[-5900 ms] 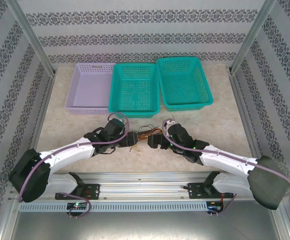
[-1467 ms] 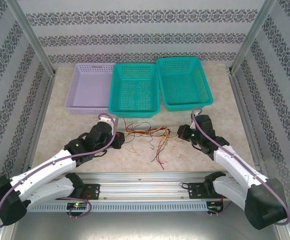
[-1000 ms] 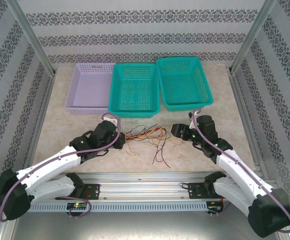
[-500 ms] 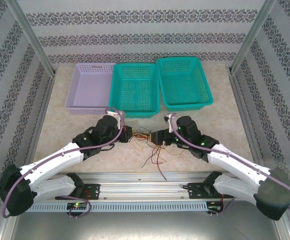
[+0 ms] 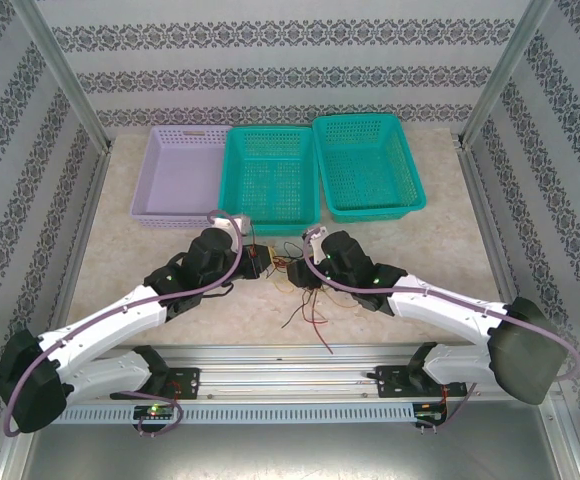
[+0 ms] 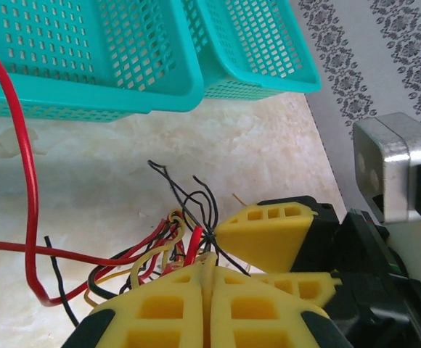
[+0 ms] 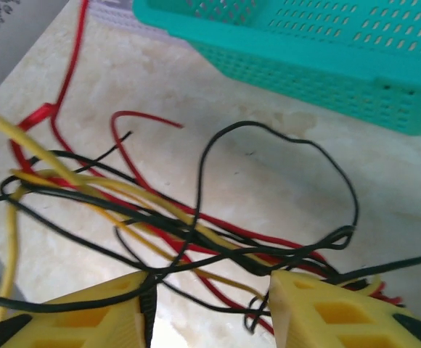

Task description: Untangle the cables

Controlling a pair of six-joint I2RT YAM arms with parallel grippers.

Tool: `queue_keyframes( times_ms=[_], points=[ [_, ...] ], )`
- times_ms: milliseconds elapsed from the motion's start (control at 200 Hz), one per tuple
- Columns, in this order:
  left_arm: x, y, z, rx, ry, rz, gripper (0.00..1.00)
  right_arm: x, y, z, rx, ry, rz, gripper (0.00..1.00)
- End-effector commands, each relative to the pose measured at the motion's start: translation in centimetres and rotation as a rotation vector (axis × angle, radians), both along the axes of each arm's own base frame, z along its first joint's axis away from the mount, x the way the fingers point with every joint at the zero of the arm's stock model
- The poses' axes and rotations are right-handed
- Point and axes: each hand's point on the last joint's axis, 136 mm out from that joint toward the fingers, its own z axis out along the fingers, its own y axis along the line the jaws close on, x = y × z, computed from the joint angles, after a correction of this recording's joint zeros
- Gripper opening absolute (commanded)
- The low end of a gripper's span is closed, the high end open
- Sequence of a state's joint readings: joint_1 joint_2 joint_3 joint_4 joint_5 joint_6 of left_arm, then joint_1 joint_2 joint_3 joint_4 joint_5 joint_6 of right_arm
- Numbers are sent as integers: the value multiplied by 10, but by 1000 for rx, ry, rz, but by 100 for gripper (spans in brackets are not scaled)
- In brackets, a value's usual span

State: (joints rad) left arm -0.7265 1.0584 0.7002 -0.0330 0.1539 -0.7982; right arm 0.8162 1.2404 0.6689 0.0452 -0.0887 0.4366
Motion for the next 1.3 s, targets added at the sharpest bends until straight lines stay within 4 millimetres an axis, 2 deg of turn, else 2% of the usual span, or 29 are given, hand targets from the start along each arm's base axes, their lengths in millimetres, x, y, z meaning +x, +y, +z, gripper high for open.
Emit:
queue_keyframes(
  times_ms=[0, 365, 445, 674, 709, 899, 1044, 1299],
  points=[
    [0, -3, 31, -87, -65, 4, 0, 9, 5, 9, -3, -63, -13, 43],
    [0, -4, 41, -139, -75, 15, 0, -12, 32, 14, 70, -94, 106, 45],
    [0, -4, 39, -151, -71, 16, 0, -7, 28, 16, 68, -114, 69, 31],
    [-4, 3, 43, -143, -80, 30, 0, -1, 18, 11, 4, -132, 26, 2],
    [-6, 7, 44, -132, -85, 34, 0, -1, 14, 11, -5, -133, 15, 0],
    [-13, 32, 57, -56, -134, 85, 0, 0, -19, 7, -69, -162, -68, 0],
    [-17, 42, 62, -17, -148, 99, 0, 3, -46, 7, -55, -161, -145, 0],
    [-19, 58, 66, 88, -174, 119, 0, 13, -106, 22, -56, -183, -335, 0]
  ],
)
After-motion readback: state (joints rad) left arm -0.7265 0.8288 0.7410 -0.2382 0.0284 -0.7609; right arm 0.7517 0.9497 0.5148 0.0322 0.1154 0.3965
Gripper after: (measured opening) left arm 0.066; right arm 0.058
